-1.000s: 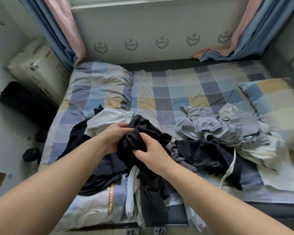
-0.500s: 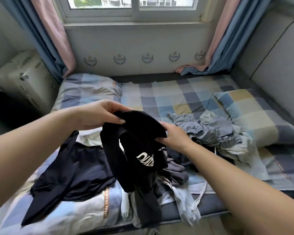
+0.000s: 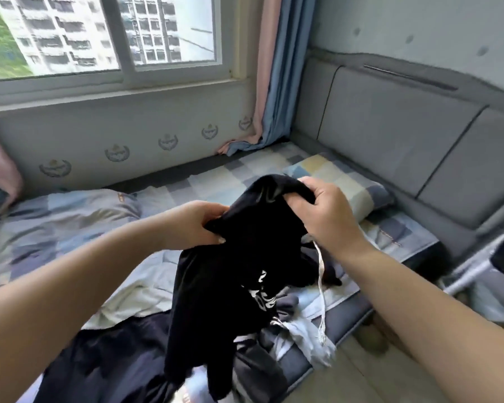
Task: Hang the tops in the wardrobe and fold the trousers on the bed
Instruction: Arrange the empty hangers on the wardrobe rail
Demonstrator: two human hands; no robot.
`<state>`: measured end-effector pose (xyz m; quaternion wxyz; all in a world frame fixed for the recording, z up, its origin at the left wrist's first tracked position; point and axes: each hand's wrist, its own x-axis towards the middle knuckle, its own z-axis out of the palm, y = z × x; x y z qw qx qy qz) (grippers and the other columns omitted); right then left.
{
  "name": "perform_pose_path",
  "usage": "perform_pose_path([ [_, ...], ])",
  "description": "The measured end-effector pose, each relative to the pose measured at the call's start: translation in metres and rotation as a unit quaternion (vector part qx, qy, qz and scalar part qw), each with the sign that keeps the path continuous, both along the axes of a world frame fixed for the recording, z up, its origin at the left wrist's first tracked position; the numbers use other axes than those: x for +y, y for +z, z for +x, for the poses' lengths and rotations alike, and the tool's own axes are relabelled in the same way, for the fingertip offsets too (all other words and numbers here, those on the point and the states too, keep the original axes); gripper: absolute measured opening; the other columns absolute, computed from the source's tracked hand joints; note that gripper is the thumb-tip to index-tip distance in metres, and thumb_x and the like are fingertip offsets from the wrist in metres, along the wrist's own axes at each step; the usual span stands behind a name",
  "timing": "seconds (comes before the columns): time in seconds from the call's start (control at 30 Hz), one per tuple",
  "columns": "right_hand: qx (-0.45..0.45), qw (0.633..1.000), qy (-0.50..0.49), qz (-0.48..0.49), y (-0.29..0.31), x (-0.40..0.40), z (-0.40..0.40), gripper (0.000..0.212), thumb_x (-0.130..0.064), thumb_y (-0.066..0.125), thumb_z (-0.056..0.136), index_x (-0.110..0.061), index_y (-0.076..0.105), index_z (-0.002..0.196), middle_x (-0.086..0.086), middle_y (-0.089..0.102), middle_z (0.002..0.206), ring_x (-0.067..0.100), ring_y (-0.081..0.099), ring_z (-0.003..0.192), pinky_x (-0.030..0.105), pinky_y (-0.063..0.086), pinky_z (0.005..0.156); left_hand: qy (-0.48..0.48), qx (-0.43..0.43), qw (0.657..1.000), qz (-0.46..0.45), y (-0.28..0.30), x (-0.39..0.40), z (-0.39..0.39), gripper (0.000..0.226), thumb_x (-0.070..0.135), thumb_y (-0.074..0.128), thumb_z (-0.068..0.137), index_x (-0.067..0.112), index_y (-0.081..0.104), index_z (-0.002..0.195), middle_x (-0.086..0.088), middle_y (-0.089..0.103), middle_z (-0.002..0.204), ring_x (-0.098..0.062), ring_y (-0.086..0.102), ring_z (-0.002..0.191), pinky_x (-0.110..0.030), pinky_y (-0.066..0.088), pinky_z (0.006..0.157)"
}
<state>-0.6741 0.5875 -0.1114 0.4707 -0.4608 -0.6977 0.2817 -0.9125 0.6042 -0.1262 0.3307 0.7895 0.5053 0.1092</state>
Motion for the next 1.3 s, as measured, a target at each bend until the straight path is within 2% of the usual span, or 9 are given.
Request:
perform_pose_path([
  [0.1, 0.092, 0.992, -0.055, -0.071, 0.02, -0.017, 0.012, 0.023, -0.033, 0.058, 0.074, -0.01, 0.064, 0.075, -0.001, 0.059, 0.064, 0.011, 0.054, 0.062, 0.031, 0.044, 0.06, -0.063, 0.091, 0.989, 0.1, 0.011, 0.0, 0.032, 0.03, 0.017, 0.07, 0.079, 0.033, 0.048, 0.068, 0.014, 0.054, 0.071, -0.011, 0.051, 0.07, -0.007, 0.033, 0.057],
  [0.2, 0.109, 0.986, -0.099, -0.076, 0.037, -0.038, 0.03, 0.017, -0.032, 0.06, 0.07, -0.016, 0.066, 0.07, -0.002, 0.061, 0.064, 0.012, 0.056, 0.063, 0.031, 0.045, 0.059, -0.136, 0.003, 0.989, 0.059, 0.036, -0.003, 0.069, 0.029, 0.022, 0.074, 0.079, 0.038, 0.062, 0.1, 0.022, 0.061, 0.103, -0.001, 0.056, 0.101, -0.001, 0.034, 0.078],
  [0.33, 0.025, 0.986, -0.162, -0.027, 0.063, -0.075, 0.073, 0.013, -0.024, 0.066, 0.079, -0.022, 0.063, 0.066, -0.015, 0.057, 0.055, 0.001, 0.052, 0.056, 0.018, 0.042, 0.056, -0.235, -0.145, 0.961, 0.018, 0.082, -0.023, 0.143, 0.045, 0.028, 0.079, 0.075, 0.032, 0.055, 0.112, 0.012, 0.065, 0.111, -0.005, 0.061, 0.108, -0.029, 0.047, 0.098],
  [0.5, -0.04, 0.96, -0.274, 0.044, 0.097, -0.135, 0.143, 0.019, -0.017, 0.071, 0.079, -0.027, 0.061, 0.067, -0.015, 0.059, 0.056, -0.005, 0.053, 0.056, 0.008, 0.04, 0.055, -0.287, -0.211, 0.925, 0.134, 0.117, -0.058, 0.246, 0.042, 0.029, 0.082, 0.072, 0.025, 0.059, 0.107, 0.005, 0.068, 0.098, -0.002, 0.063, 0.089, -0.018, 0.05, 0.078],
  [0.63, 0.008, 0.94, -0.331, 0.078, 0.109, -0.201, 0.203, 0.016, -0.018, 0.074, 0.078, -0.028, 0.062, 0.076, -0.015, 0.066, 0.066, -0.005, 0.059, 0.064, 0.01, 0.044, 0.061, -0.354, -0.242, 0.89, 0.158, 0.134, -0.098, 0.326, 0.026, 0.027, 0.081, 0.071, 0.035, 0.06, 0.084, 0.015, 0.065, 0.074, 0.007, 0.057, 0.067, -0.007, 0.042, 0.06],
  [0.83, 0.075, 0.889, -0.431, 0.138, 0.1, -0.324, 0.288, 0.027, -0.028, 0.074, 0.077, -0.038, 0.057, 0.095, -0.012, 0.065, 0.087, 0.006, 0.065, 0.079, 0.02, 0.053, 0.071, -0.377, -0.323, 0.849, 0.179, 0.146, -0.181, 0.451, 0.027, 0.036, 0.075, 0.075, 0.023, 0.054, 0.063, 0.015, 0.048, 0.051, -0.001, 0.041, 0.045, -0.012, 0.033, 0.045],
  [1.03, 0.005, 0.821, -0.553, 0.14, 0.094, -0.434, 0.371, 0.025, -0.035, 0.073, 0.077, -0.044, 0.054, 0.09, -0.015, 0.063, 0.089, 0.002, 0.064, 0.082, 0.013, 0.05, 0.067, -0.461, -0.379, 0.795, 0.11, 0.16, -0.286, 0.563, 0.026, 0.029, 0.072, 0.082, 0.013, 0.057, 0.068, 0.015, 0.049, 0.052, 0.002, 0.042, 0.046, -0.01, 0.033, 0.046],
  [1.2, 0.004, 0.773, -0.612, 0.166, 0.095, -0.502, 0.429, 0.021, -0.032, 0.072, 0.077, -0.036, 0.055, 0.087, -0.023, 0.06, 0.083, 0.0, 0.059, 0.079, 0.01, 0.045, 0.071, -0.505, -0.405, 0.761, 0.026, 0.164, -0.356, 0.63, 0.024, 0.023, 0.067, 0.088, 0.038, 0.064, 0.069, 0.017, 0.062, 0.058, 0.006, 0.055, 0.053, -0.007, 0.04, 0.051],
  [1.3, 0.019, 0.775, -0.614, 0.146, 0.094, -0.54, 0.46, 0.012, -0.024, 0.071, 0.081, -0.027, 0.061, 0.086, -0.018, 0.062, 0.075, -0.001, 0.058, 0.07, 0.012, 0.045, 0.066, -0.54, -0.401, 0.738, -0.063, 0.164, -0.386, 0.667, 0.024, 0.019, 0.064, 0.09, 0.039, 0.06, 0.103, 0.009, 0.07, 0.077, -0.004, 0.065, 0.069, -0.016, 0.051, 0.061],
])
